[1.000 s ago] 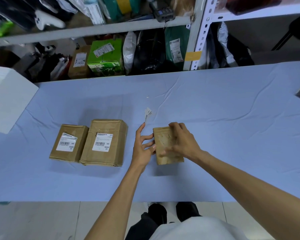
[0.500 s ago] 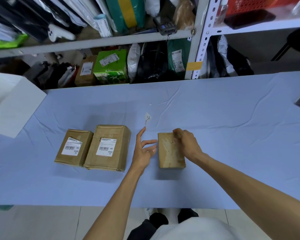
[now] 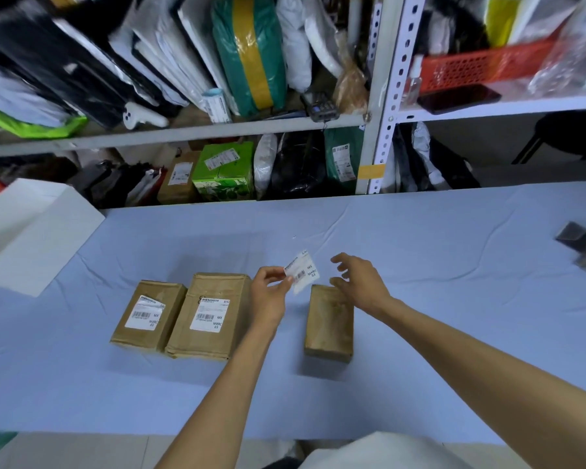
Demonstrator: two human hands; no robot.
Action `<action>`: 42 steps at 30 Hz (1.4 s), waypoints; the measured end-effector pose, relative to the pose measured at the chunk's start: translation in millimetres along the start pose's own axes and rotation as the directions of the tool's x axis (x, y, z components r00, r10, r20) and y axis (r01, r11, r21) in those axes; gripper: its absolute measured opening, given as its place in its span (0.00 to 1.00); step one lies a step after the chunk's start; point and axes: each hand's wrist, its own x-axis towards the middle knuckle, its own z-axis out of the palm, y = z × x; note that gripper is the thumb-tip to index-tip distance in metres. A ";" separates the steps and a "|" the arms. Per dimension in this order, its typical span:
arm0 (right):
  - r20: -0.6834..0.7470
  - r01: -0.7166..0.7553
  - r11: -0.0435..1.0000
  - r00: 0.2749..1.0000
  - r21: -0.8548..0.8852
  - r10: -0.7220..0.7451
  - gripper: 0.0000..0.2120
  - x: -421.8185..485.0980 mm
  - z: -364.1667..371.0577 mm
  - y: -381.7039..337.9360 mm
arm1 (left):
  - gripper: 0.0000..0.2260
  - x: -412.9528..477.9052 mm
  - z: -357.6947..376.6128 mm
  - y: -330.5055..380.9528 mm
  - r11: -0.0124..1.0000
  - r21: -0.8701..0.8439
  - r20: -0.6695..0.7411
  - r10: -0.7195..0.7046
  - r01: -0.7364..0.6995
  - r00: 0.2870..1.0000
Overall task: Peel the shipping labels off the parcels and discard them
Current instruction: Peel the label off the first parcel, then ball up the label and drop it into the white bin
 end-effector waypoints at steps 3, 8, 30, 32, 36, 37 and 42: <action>0.000 0.081 0.996 0.997 0.038 -0.081 0.16 -2.2 1.0 -3.0 | 0.06 -1.2 4.8 -2.6 0.999 -0.028 -0.001 -0.044 0.044 0.999; -0.049 0.067 0.964 0.997 0.259 -0.057 0.15 -5.1 0.7 -4.3 | 0.08 -3.7 10.7 -8.9 0.994 -0.070 0.037 -0.087 0.089 0.996; -0.085 0.143 0.988 0.987 0.064 -0.137 0.08 -5.3 2.7 -7.1 | 0.12 -9.6 20.3 -5.3 0.999 -0.052 0.152 0.008 0.000 0.988; -0.134 0.128 0.987 0.984 0.095 -0.115 0.06 -5.4 2.7 -7.6 | 0.11 -7.3 19.5 -5.5 1.000 -0.012 0.175 0.029 -0.027 0.984; -0.066 0.107 0.974 0.993 0.201 -0.096 0.06 -5.2 -3.6 -10.6 | 0.08 -8.4 18.3 -7.4 0.993 0.082 0.199 0.070 -0.088 0.977; -0.067 0.115 0.971 0.992 0.208 -0.103 0.06 -6.6 -3.4 -11.9 | 0.06 -9.6 19.0 -7.6 0.989 0.107 0.199 0.082 -0.105 0.977; -0.117 0.108 0.937 0.990 0.332 -0.072 0.09 -12.1 -2.7 -16.6 | 0.06 -10.8 21.7 -4.6 0.995 0.073 0.218 0.046 -0.063 0.975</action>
